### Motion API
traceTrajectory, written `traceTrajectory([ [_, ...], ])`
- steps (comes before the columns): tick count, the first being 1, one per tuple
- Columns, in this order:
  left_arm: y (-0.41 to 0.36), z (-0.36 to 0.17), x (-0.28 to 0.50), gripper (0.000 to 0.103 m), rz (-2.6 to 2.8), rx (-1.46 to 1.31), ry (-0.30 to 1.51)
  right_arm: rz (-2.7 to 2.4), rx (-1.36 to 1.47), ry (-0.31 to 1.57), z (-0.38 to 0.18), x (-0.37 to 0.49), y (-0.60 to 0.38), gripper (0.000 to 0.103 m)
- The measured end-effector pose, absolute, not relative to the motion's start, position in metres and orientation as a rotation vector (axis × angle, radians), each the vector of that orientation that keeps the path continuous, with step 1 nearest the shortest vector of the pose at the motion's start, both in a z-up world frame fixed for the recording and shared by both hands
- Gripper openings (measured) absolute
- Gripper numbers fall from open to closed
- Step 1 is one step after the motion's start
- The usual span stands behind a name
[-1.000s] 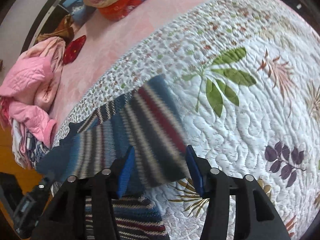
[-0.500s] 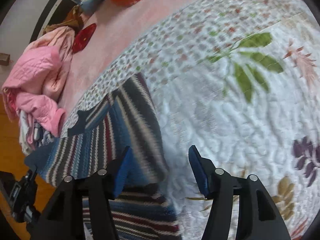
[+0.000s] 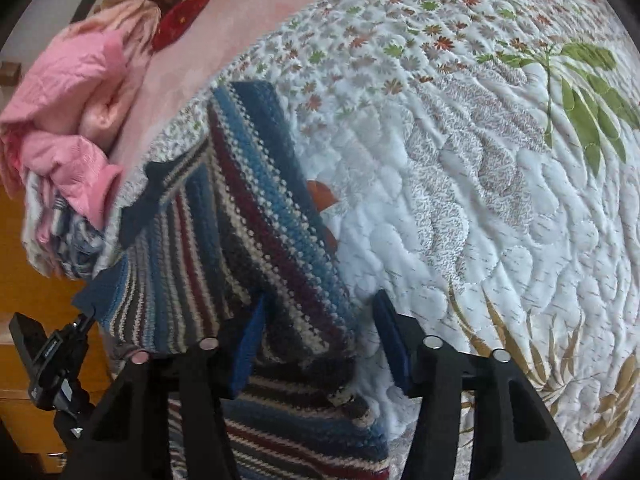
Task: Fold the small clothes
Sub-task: 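Grasp the other sleeve cuff with the left tool and fold it across the body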
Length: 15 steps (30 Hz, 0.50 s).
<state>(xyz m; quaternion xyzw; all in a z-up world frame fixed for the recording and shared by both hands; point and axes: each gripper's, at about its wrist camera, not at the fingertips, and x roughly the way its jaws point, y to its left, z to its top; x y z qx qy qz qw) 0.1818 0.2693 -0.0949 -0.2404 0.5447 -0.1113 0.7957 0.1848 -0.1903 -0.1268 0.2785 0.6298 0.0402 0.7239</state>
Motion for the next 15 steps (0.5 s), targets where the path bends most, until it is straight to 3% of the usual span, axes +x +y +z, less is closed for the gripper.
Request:
traceTrajectory([
  [5,0.286,-0.138,0.181,0.014,-0.167,-0.526,1.244,0.069,0.565,1.389,-0.128,0.185,-0.186,0.05],
  [8,0.292,-0.151,0.179,0.026,-0.152,-0.503,1.258,0.049,0.536,1.39,-0.129,0.184,-0.184,0.049],
  [15,0.321,-0.118,0.169,0.037,-0.08,-0.51,1.196,0.023,0.409,1.365,-0.112,0.194,-0.163,0.05],
])
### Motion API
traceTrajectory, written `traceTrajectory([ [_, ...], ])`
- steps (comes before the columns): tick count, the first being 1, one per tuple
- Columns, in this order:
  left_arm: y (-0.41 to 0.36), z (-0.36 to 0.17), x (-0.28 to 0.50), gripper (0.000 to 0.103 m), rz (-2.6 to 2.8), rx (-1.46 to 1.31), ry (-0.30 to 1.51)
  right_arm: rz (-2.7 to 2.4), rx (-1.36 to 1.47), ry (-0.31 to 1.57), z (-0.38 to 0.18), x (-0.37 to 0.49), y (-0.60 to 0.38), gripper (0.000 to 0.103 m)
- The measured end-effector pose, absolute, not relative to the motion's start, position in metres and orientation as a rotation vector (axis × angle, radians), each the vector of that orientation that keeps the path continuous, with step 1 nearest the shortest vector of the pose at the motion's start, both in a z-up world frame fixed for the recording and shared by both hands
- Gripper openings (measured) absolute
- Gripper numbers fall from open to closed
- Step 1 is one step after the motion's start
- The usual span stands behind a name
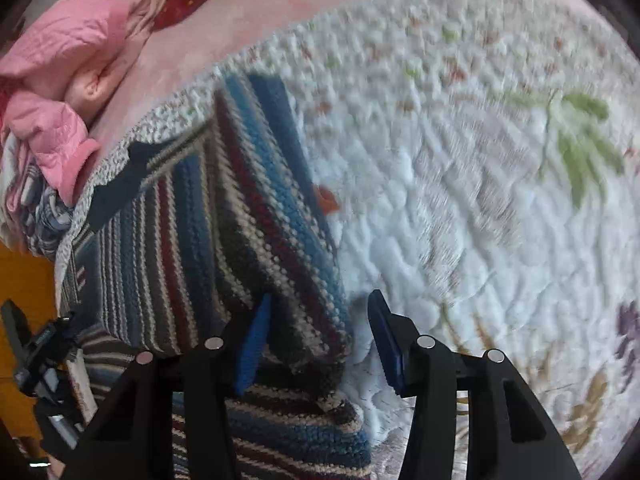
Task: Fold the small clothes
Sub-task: 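Grasp the other sleeve cuff with the left tool and fold it across the body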
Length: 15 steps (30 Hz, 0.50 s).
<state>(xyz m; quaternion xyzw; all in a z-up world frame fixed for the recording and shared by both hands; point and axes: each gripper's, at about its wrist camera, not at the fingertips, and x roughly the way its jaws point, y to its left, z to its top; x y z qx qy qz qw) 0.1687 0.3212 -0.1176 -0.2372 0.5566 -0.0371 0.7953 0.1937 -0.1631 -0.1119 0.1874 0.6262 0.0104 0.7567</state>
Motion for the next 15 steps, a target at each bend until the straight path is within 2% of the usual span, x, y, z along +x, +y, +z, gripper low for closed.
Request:
traceTrajectory([
  [2,0.324,-0.097,0.163,0.046,-0.075,-0.482,1.13,0.041,0.382,1.299,-0.089,0.196,-0.158,0.05],
  [7,0.29,-0.081,0.163,0.055,-0.163,-0.349,1.1,0.19,0.449,1.23,-0.066,0.198,-0.133,0.05],
  [15,0.269,-0.137,0.166,0.056,-0.14,-0.361,1.24,0.171,0.387,1.342,-0.112,0.202,-0.112,0.049],
])
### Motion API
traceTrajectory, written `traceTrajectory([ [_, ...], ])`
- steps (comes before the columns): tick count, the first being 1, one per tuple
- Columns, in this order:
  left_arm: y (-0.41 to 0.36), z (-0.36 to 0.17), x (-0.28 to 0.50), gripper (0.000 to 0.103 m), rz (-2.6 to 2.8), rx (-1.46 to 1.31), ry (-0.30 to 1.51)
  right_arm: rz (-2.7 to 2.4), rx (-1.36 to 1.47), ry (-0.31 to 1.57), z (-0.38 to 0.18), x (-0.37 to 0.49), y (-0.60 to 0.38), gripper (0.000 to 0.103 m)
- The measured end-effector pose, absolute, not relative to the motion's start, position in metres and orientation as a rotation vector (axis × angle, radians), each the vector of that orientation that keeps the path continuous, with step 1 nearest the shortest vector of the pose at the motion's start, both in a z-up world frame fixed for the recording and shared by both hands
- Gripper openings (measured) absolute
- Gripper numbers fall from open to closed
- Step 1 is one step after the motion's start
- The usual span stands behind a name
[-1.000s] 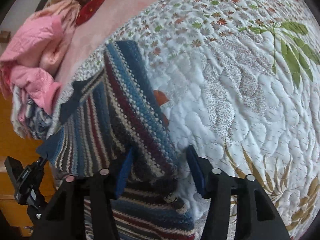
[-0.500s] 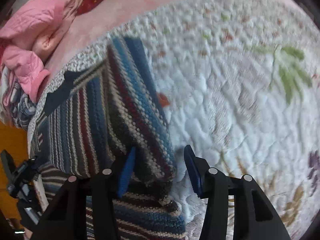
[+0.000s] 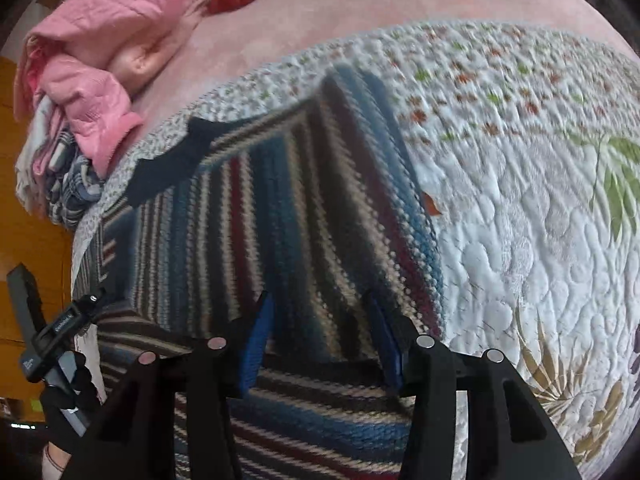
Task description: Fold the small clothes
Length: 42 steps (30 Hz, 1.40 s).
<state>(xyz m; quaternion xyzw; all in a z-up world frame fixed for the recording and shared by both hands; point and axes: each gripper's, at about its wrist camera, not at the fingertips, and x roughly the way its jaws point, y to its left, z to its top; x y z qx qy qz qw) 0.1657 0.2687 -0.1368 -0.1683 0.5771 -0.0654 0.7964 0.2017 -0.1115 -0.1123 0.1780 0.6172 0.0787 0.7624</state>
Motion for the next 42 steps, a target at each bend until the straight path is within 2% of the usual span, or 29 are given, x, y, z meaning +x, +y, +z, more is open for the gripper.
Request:
traceTrajectory([
  [5,0.273,-0.154,0.163,0.059,-0.153,-0.364,1.235,0.168,0.4,1.345,-0.119,0.195,-0.121,0.049],
  [8,0.265,-0.155,0.164,0.059,-0.155,-0.32,1.236,0.153,0.314,1.335,-0.121,0.194,-0.112,0.05],
  [14,0.285,-0.131,0.157,0.059,-0.151,-0.348,1.266,0.161,0.203,1.302,-0.104,0.193,-0.092,0.056],
  [16,0.311,-0.108,0.148,0.061,-0.162,-0.335,1.236,0.233,0.223,1.252,-0.085,0.189,-0.084,0.056],
  [18,0.345,-0.092,0.14,0.066,-0.134,-0.321,1.216,0.287,0.243,1.225,-0.071,0.186,-0.075,0.058],
  [23,0.46,-0.083,0.119,0.073,0.028,-0.376,1.223,0.368,0.257,1.232,-0.061,0.178,-0.042,0.064],
  [31,0.607,-0.139,0.095,0.072,0.288,-0.825,1.248,0.388,0.207,1.283,-0.073,0.175,0.0,0.064],
  [39,0.66,-0.178,0.078,0.072,0.335,-1.102,1.176,0.339,0.171,1.312,-0.093,0.175,-0.003,0.064],
  [42,0.669,-0.185,0.08,0.072,0.348,-1.126,1.138,0.315,0.179,1.314,-0.097,0.176,-0.011,0.064],
])
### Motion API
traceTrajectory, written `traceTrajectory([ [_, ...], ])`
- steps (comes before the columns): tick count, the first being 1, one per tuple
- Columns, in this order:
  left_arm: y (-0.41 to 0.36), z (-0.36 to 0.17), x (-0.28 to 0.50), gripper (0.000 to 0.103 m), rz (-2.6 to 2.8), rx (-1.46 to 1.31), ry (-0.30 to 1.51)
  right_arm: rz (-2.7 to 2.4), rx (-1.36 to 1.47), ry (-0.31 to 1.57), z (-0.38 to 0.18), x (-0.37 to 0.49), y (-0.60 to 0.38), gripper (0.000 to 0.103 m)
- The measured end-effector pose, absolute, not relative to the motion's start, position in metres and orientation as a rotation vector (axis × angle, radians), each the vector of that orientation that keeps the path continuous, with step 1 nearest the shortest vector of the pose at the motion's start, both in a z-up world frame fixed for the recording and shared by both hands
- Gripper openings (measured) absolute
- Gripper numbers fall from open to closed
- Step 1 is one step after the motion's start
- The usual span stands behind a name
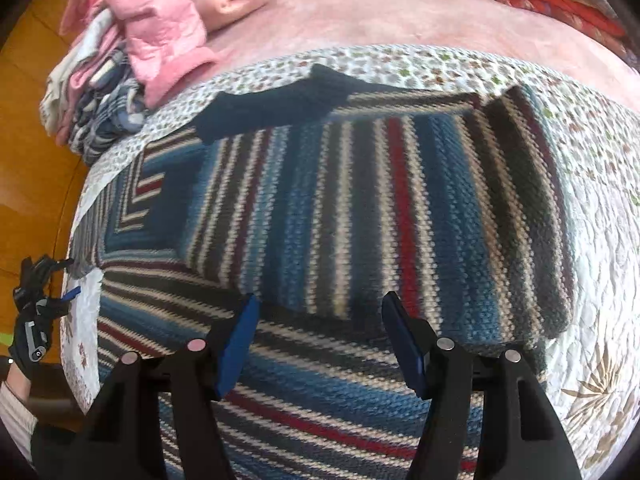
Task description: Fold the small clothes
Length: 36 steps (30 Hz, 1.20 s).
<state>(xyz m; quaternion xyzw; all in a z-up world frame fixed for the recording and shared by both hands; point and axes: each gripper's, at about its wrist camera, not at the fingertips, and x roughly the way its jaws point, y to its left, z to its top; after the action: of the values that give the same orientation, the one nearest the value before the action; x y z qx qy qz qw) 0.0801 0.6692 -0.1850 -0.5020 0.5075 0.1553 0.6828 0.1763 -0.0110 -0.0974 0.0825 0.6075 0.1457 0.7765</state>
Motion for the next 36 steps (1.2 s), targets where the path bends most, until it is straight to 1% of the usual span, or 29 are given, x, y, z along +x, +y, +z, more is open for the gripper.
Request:
traceTrajectory([
  [7,0.676,-0.192,0.101,0.075,0.361,-1.087,1.087,0.294,0.172,1.31,-0.099,0.178,-0.019,0.064],
  [9,0.679,-0.193,0.103,0.073,0.356,-1.081,1.067,0.289,0.172,1.31,-0.1,0.179,-0.02,0.064],
  [10,0.681,-0.193,0.102,0.064,0.358,-1.077,1.061,0.284,0.168,1.312,-0.102,0.179,-0.021,0.064],
  [11,0.684,-0.193,0.102,0.054,0.359,-1.072,1.057,0.282,0.163,1.313,-0.102,0.179,-0.021,0.064],
  [12,0.685,-0.193,0.102,0.048,0.364,-1.065,1.055,0.279,0.159,1.315,-0.103,0.179,-0.021,0.064],
  [14,0.687,-0.193,0.1,0.024,0.379,-1.056,1.043,0.273,0.153,1.319,-0.106,0.179,-0.022,0.064],
  [15,0.688,-0.192,0.099,0.023,0.379,-1.057,1.036,0.272,0.151,1.321,-0.107,0.179,-0.022,0.064],
  [17,0.687,-0.187,0.1,0.015,0.379,-1.04,1.021,0.27,0.148,1.321,-0.107,0.179,-0.022,0.064],
  [26,0.661,-0.125,0.116,0.013,0.26,-0.942,0.883,0.261,0.147,1.323,-0.108,0.181,-0.026,0.064],
  [36,0.585,-0.086,0.138,0.013,0.06,-0.886,0.868,0.244,0.156,1.326,-0.108,0.182,-0.03,0.064],
])
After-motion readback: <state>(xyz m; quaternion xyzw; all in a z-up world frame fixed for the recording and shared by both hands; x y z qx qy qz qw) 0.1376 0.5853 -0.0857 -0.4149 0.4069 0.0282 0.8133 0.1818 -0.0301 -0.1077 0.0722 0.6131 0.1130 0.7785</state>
